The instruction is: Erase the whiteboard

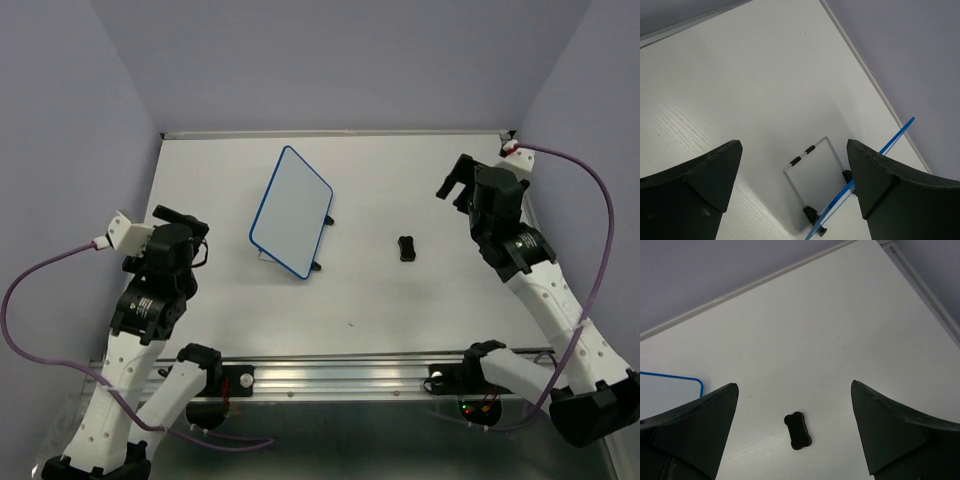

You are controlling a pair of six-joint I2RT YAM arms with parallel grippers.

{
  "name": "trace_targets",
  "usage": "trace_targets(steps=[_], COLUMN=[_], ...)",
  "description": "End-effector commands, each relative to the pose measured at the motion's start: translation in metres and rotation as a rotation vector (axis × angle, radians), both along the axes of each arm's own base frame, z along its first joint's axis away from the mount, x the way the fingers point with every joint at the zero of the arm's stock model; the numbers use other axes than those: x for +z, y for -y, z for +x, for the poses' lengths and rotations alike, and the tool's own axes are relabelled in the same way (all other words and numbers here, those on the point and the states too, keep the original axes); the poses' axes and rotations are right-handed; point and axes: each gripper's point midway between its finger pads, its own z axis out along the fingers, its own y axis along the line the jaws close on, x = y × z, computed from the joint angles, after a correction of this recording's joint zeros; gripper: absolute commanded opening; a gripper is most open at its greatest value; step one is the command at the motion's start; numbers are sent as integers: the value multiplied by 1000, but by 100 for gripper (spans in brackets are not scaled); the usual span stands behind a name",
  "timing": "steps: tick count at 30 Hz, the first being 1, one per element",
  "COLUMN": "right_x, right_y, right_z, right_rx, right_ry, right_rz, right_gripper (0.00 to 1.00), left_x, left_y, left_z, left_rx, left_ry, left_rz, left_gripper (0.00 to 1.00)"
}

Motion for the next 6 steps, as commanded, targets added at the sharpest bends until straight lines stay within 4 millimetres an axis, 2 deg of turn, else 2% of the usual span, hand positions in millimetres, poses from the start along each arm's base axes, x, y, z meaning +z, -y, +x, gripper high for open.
trace_targets(steps=[1,6], right_x=[4,3], right_y=[40,43], right_z=[-22,-25], right_rx=[-186,-193], right_ry=[34,22], right_rz=[-45,-70], right_gripper=[100,100], left_x=[20,22], left_y=[-10,-12], left_z=[-2,2], left_rx=[38,52], left_ry=[43,42], left_rz=[34,49], left_gripper=[99,99])
